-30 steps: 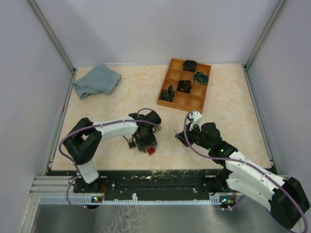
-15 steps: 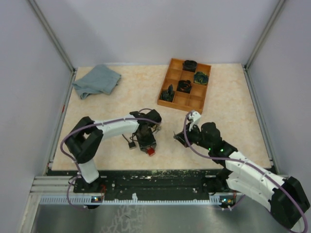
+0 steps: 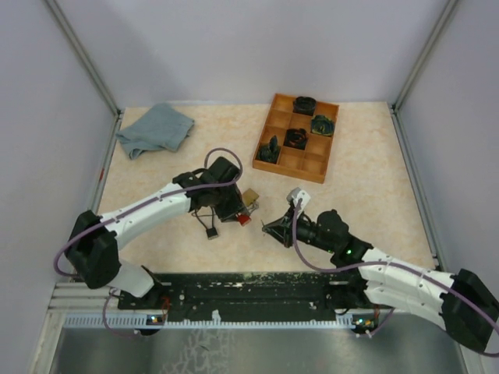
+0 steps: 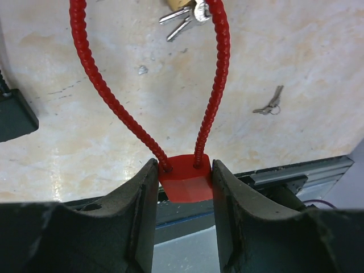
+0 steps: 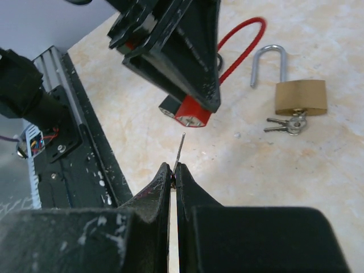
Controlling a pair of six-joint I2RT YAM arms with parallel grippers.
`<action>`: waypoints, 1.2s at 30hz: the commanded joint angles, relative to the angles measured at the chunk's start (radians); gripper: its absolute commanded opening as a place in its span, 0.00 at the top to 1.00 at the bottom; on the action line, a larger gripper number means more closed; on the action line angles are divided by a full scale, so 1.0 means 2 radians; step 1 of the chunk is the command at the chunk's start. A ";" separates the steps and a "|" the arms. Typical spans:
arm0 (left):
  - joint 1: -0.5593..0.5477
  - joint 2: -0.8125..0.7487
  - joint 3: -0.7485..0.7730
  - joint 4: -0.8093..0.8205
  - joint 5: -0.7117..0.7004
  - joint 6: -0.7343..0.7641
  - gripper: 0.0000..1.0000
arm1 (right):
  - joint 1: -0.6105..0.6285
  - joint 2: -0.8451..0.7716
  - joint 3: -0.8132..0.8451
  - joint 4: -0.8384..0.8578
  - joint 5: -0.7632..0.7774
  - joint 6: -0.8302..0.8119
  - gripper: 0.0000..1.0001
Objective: Unlock with the key
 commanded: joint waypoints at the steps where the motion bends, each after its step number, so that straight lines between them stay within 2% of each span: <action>1: 0.001 -0.034 0.018 0.032 -0.015 0.027 1.00 | 0.037 0.015 -0.010 0.115 0.042 -0.019 1.00; 10: 0.001 -0.088 -0.010 0.096 0.007 0.036 1.00 | 0.047 0.076 -0.036 0.238 0.073 -0.012 1.00; 21: 0.000 -0.092 -0.014 0.106 0.034 0.032 1.00 | 0.049 0.102 -0.005 0.225 0.084 -0.011 1.00; 36: -0.013 -0.088 -0.012 0.113 0.024 0.040 1.00 | 0.049 0.096 0.010 0.202 0.077 -0.005 1.00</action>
